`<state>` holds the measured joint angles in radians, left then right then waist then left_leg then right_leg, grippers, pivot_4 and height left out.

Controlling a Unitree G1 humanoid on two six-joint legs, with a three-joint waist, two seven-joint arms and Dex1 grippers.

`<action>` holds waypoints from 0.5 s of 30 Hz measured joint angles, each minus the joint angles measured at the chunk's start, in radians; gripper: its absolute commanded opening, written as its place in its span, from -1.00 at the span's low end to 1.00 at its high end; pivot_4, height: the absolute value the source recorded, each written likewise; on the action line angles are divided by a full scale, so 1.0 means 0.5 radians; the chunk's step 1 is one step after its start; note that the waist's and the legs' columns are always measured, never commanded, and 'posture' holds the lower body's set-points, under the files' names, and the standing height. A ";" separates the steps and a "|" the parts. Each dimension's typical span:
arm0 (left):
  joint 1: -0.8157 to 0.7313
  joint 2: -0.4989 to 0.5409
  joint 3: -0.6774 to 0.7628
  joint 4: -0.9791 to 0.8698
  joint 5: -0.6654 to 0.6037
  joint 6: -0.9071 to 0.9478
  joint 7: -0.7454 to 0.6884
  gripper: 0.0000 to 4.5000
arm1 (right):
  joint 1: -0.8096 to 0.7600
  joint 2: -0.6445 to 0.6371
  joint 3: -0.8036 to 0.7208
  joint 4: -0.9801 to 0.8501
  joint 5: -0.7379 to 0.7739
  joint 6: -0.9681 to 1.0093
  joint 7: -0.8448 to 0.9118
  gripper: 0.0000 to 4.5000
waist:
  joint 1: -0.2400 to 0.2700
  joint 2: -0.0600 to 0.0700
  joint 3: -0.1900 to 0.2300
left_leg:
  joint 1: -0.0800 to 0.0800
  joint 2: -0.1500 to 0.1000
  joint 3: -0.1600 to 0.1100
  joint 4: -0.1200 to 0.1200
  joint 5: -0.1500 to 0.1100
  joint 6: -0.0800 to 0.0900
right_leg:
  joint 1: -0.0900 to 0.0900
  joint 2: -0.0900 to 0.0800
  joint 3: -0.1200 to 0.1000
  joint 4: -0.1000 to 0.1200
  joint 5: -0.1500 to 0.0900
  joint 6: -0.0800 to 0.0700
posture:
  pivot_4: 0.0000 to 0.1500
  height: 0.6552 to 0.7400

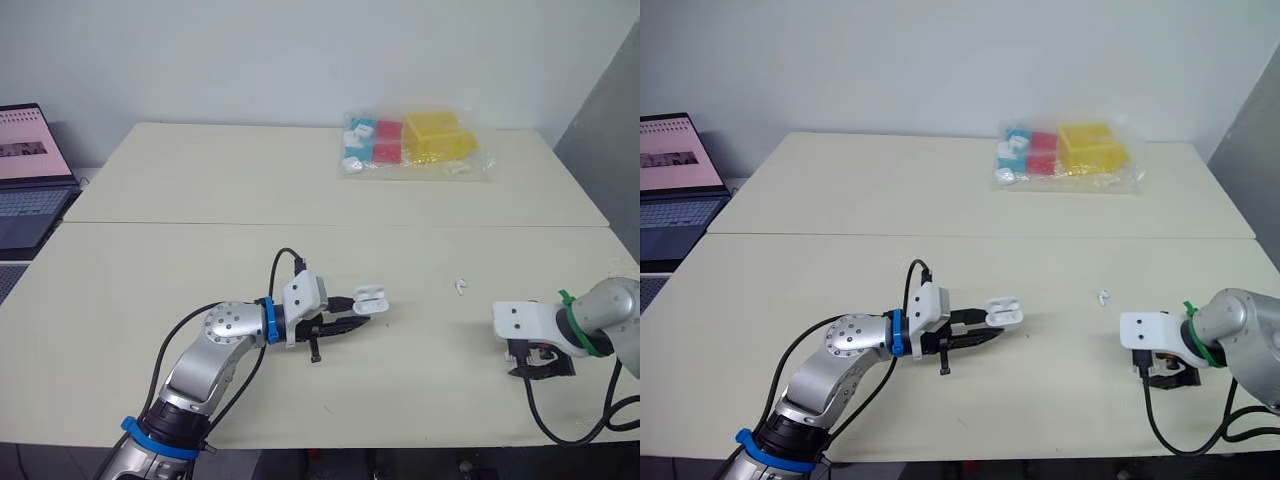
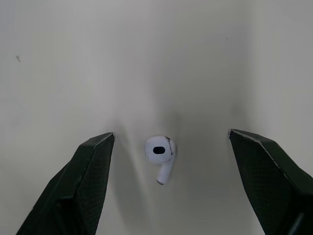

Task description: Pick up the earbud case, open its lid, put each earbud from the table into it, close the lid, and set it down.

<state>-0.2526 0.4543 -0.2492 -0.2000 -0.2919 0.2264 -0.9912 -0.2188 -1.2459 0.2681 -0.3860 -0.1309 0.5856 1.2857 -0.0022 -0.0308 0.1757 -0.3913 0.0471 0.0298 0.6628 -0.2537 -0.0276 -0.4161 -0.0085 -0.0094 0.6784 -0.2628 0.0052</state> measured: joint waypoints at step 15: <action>0.005 -0.032 -0.003 0.000 0.010 -0.020 0.038 -0.66 | -0.065 0.024 0.109 0.036 -0.071 -0.016 0.075 -0.02 | -0.003 -0.001 0.000 | 0.002 0.000 0.000 0.001 0.000 0.000 | 0.001 0.000 0.001 0.000 0.000 0.000 | 1.00 0.95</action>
<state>-0.2500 0.4381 -0.2505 -0.1999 -0.2871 0.2164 -0.9722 -0.2514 -1.2341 0.3224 -0.3678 -0.1662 0.5777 1.3233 -0.0039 -0.0315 0.1758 -0.3905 0.0473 0.0298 0.6631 -0.2536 -0.0276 -0.4153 -0.0085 -0.0089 0.6783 -0.2626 0.0053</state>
